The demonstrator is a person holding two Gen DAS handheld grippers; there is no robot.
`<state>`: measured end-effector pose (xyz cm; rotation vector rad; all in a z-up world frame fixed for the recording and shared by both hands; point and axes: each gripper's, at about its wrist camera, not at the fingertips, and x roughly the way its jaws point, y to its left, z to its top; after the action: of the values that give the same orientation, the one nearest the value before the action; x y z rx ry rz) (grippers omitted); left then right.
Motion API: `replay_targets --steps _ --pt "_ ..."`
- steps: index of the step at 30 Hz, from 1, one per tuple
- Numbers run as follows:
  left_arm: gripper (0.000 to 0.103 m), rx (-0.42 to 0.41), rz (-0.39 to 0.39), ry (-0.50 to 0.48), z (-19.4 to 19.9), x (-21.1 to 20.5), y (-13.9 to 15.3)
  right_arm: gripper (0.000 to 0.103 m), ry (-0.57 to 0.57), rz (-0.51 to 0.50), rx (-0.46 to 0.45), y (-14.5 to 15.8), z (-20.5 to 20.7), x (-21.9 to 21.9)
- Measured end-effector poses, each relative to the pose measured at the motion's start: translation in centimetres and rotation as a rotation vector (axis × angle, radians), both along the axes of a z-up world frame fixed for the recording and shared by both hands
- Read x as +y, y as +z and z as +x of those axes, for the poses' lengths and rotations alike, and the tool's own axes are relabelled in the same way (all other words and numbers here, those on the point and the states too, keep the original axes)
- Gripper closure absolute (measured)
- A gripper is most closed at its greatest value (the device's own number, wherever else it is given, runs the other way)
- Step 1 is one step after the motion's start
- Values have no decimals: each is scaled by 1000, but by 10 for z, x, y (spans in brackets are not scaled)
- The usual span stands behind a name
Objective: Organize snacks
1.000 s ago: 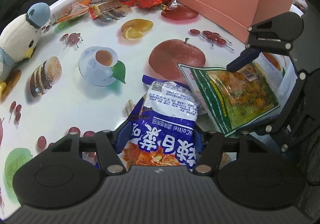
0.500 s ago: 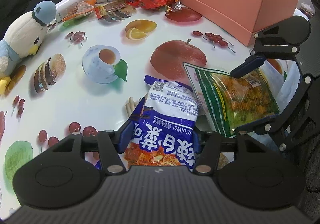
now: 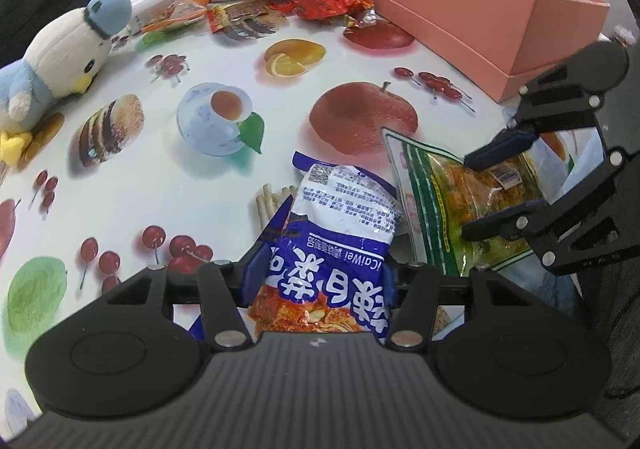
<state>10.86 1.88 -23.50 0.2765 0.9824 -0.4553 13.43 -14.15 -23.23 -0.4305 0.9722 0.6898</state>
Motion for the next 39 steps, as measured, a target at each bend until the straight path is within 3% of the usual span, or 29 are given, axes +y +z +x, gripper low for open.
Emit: replay_targets --steps 6,17,25,29,31,33,39 --pt "47 22 -35 123 -9 6 13 63 -74 35 -12 4 -4 -4" --pt "48 6 -177 435 -27 29 36 65 -309 161 -54 20 -21 -26" --pt "48 0 -212 503 -29 20 38 67 -457 259 -102 36 -22 -41" --pt "48 12 -217 507 -29 14 31 66 -445 275 -66 27 -17 -41" --pt "48 12 -220 509 -30 14 31 48 -432 278 -81 27 -18 -40" --pt "48 11 -218 510 -30 15 31 16 -404 290 -98 28 -20 -41" --pt "48 18 -209 521 -33 17 26 10 -144 204 -141 18 -27 -27"
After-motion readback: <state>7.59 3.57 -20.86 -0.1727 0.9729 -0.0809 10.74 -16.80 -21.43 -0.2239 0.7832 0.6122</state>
